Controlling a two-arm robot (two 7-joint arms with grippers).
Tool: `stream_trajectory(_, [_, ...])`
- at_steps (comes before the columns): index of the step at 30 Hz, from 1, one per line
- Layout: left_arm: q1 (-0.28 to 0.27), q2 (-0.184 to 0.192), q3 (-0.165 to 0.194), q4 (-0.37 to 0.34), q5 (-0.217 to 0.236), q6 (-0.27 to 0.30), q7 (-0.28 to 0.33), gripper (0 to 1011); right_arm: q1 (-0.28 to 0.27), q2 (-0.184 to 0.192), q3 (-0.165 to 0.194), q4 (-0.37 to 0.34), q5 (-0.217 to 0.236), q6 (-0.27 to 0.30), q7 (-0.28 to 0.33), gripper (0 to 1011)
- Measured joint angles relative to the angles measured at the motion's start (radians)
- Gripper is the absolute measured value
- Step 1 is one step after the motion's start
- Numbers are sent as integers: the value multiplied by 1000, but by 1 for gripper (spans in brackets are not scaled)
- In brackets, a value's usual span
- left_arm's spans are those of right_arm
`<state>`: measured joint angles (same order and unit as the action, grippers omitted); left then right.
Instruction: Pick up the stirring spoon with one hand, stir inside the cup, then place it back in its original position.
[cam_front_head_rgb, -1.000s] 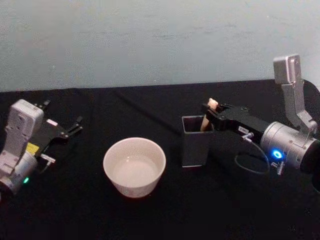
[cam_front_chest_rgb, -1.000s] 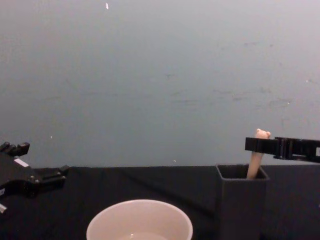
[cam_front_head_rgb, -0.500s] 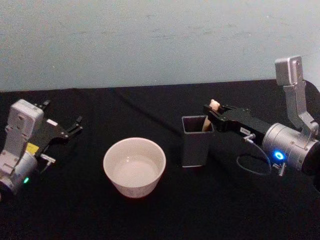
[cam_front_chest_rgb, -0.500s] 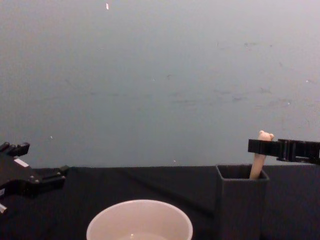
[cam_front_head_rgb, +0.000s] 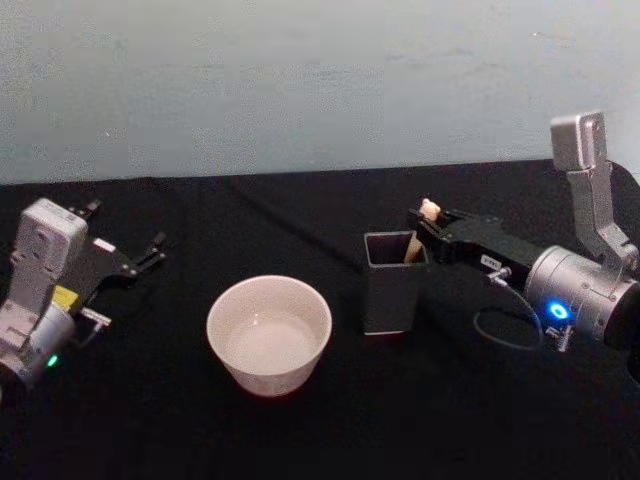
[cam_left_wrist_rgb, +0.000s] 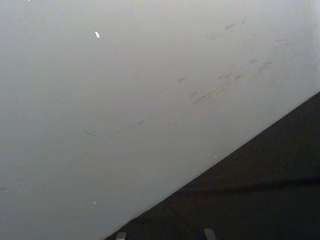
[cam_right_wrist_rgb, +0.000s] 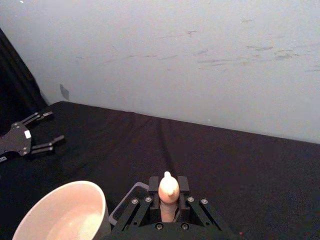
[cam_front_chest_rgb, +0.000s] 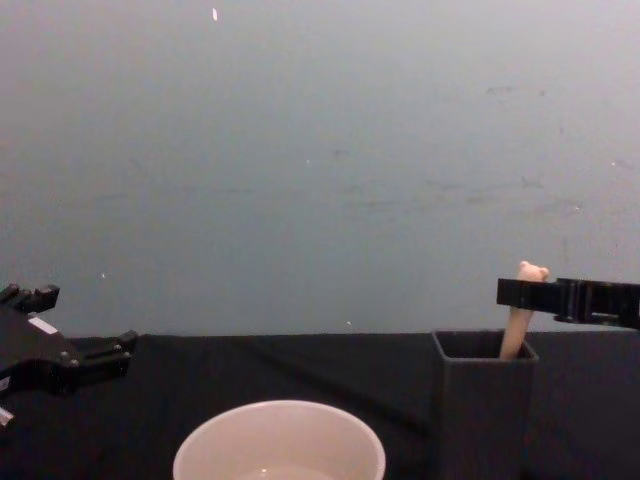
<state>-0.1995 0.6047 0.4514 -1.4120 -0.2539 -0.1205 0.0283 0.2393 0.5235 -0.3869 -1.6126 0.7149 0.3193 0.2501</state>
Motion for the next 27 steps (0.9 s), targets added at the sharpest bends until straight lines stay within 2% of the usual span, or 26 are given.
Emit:
stream_trajectory(4, [0,0,0,0,0,0,0,1001,0,0,0,0,0,0,0,218])
stream_trajectory(6, [0,0,0,0,0,0,0,1001,0,0,0,0,0,0,0,255])
stream_trajectory(12, [0,0,0,0,0,0,0,1001,0,0,0,-1,0,0,0,422])
stream_trajectory(13, [0,0,0,0,0,0,0,1001,0,0,0,-1,0,0,0,482])
stream_trajectory(16, [0,0,0,0,0,0,0,1001,0,0,0,-1,1,0,0,550])
stream_trajectory(22, [0,0,0,0,0,0,0,1001,0,0,0,-1,1,0,0,764])
stream_trajectory(23, [0,0,0,0,0,0,0,1001,0,0,0,-1,1,0,0,764])
stream_trajectory(27, [0,0,0,0,0,0,0,1001,0,0,0,-1,1,0,0,911])
